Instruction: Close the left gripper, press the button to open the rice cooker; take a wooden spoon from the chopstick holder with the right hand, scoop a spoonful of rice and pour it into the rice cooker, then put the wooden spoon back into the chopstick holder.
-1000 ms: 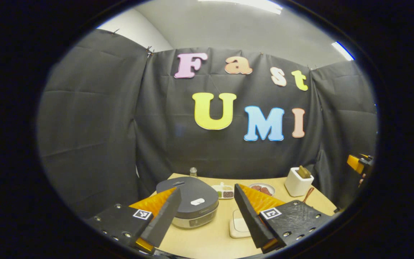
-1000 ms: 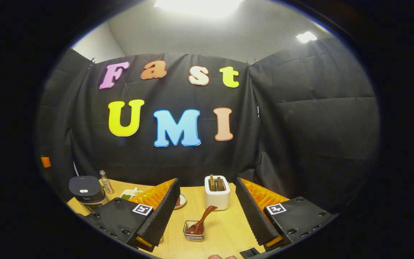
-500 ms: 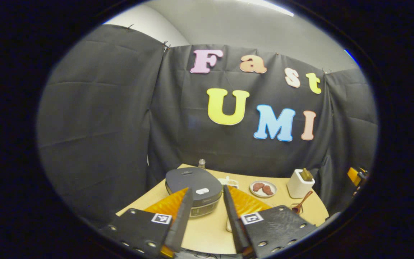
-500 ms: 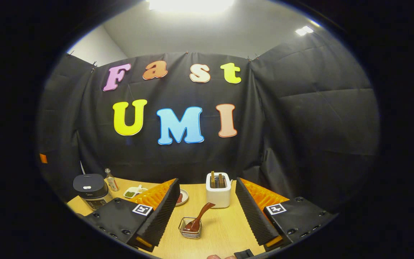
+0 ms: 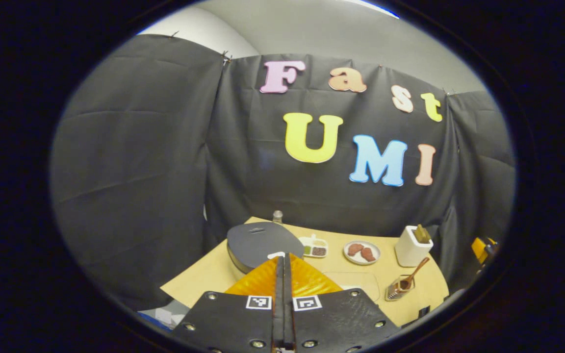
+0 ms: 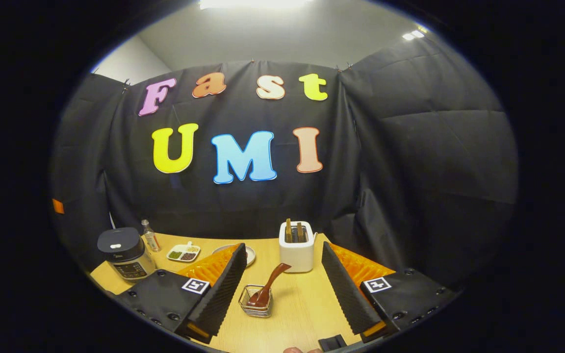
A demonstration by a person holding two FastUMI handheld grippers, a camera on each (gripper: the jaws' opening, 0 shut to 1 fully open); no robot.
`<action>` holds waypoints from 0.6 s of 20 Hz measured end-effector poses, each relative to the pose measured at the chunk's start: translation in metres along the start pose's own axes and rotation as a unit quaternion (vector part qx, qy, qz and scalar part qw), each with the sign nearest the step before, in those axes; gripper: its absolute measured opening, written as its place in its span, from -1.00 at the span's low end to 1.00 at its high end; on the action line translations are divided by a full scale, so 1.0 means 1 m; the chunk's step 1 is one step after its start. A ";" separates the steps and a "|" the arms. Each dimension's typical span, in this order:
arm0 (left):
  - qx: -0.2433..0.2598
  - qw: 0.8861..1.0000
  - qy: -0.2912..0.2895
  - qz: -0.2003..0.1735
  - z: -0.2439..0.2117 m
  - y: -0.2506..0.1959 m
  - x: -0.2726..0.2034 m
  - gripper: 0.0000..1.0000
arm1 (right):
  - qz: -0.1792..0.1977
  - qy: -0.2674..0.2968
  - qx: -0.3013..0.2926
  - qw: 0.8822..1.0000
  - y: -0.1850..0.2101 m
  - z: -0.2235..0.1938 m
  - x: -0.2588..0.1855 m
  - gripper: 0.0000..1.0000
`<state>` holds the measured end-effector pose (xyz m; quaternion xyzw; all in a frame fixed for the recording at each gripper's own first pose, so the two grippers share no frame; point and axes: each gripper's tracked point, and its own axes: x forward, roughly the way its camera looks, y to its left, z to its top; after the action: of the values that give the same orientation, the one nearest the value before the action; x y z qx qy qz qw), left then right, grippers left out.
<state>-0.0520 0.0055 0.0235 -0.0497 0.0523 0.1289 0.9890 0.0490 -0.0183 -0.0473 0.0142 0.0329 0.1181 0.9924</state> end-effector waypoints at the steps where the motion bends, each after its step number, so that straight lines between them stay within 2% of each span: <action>1: -0.002 1.000 0.004 -0.013 0.001 -0.002 0.012 -0.98 | -0.009 0.001 0.000 1.000 -0.001 -0.001 -0.001 0.96; 3: -0.008 0.999 0.021 -0.045 -0.001 -0.010 0.039 -0.98 | -0.029 0.005 0.006 1.000 -0.002 -0.004 -0.001 0.96; 8: -0.006 0.994 0.085 -0.072 -0.020 0.007 0.119 -0.98 | -0.076 0.022 0.031 0.996 0.008 -0.011 -0.002 0.96; 12: -0.017 0.983 0.156 -0.094 -0.054 0.017 0.190 -0.98 | -0.111 0.024 0.018 0.993 0.016 -0.012 -0.003 0.96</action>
<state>0.1214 0.0633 -0.0534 -0.0906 0.1986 0.0265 0.9755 0.0411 -0.0033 -0.0585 0.0259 0.0603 0.0071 0.9978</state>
